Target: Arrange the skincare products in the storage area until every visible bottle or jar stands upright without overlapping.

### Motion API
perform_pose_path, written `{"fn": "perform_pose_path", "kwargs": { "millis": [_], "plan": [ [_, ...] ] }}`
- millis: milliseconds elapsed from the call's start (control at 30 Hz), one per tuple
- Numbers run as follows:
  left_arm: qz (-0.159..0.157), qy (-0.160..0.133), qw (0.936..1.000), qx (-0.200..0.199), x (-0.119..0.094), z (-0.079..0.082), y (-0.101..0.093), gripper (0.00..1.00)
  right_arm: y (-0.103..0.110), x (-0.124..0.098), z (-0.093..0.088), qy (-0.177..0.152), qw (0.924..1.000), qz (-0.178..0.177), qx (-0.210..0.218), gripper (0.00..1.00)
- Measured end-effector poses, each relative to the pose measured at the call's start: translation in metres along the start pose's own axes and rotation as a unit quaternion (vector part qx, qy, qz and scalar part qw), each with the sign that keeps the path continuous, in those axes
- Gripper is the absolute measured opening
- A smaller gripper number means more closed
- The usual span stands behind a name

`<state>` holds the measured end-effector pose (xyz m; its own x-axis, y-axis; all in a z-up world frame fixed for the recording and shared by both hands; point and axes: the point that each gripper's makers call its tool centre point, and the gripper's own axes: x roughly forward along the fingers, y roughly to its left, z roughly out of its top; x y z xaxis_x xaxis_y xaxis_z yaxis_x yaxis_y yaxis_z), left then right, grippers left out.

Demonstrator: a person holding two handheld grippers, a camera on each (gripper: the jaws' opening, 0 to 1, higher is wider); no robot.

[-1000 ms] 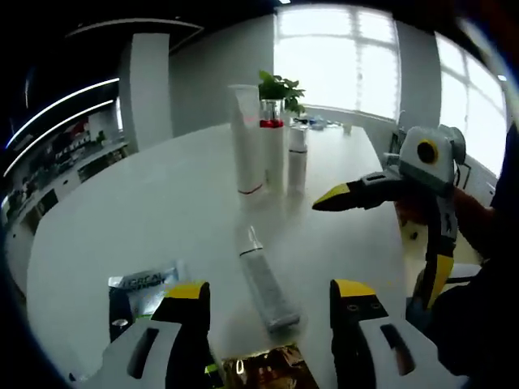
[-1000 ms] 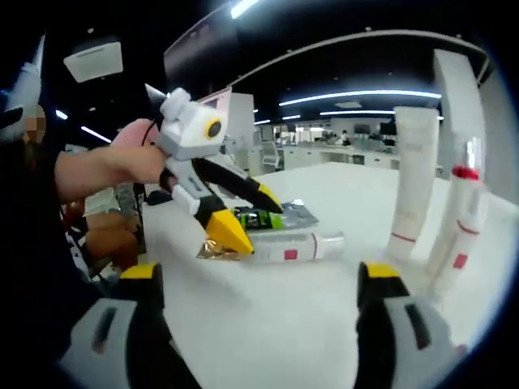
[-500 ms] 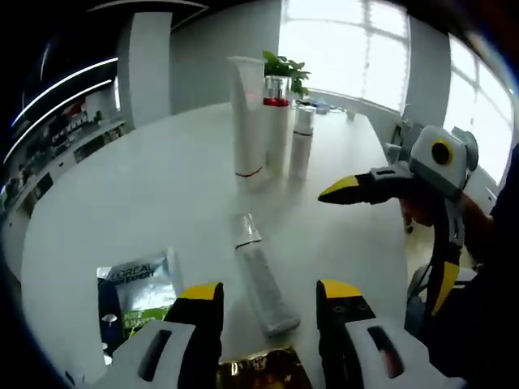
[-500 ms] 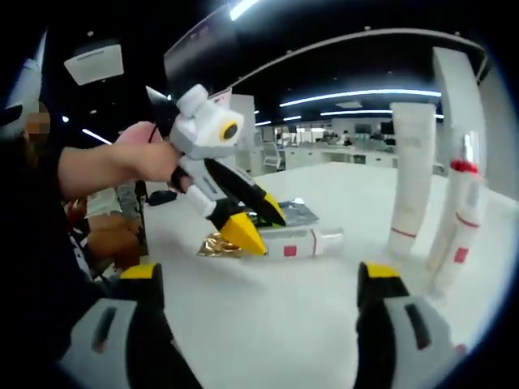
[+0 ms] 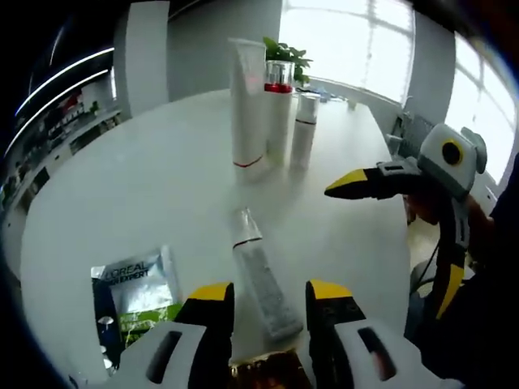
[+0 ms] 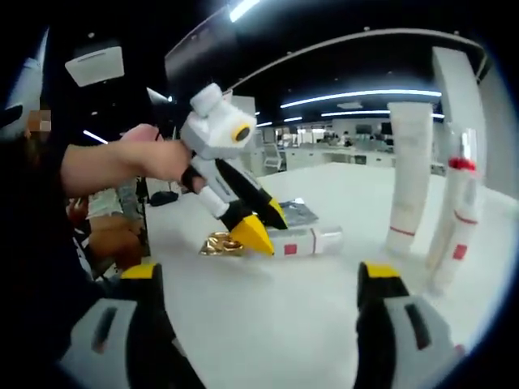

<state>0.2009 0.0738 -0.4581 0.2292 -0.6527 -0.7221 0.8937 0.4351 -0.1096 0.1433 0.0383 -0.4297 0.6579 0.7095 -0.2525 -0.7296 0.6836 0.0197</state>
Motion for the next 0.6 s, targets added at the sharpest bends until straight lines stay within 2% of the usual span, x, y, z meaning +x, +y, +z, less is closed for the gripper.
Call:
{"fn": "perform_pose_path", "kwargs": {
  "millis": [267, 600],
  "plan": [
    [0.002, 0.015, 0.9999, 0.004, 0.006, -0.002, -0.002, 0.32, -0.003, 0.001, 0.009, -0.007, 0.9999, 0.0, -0.008, 0.99],
    [0.004, 0.031, 0.9995, 0.005, 0.012, -0.005, 0.003, 0.32, -0.004, 0.003, 0.003, 0.001, 1.0, -0.003, -0.005, 0.99]
  ]
}}
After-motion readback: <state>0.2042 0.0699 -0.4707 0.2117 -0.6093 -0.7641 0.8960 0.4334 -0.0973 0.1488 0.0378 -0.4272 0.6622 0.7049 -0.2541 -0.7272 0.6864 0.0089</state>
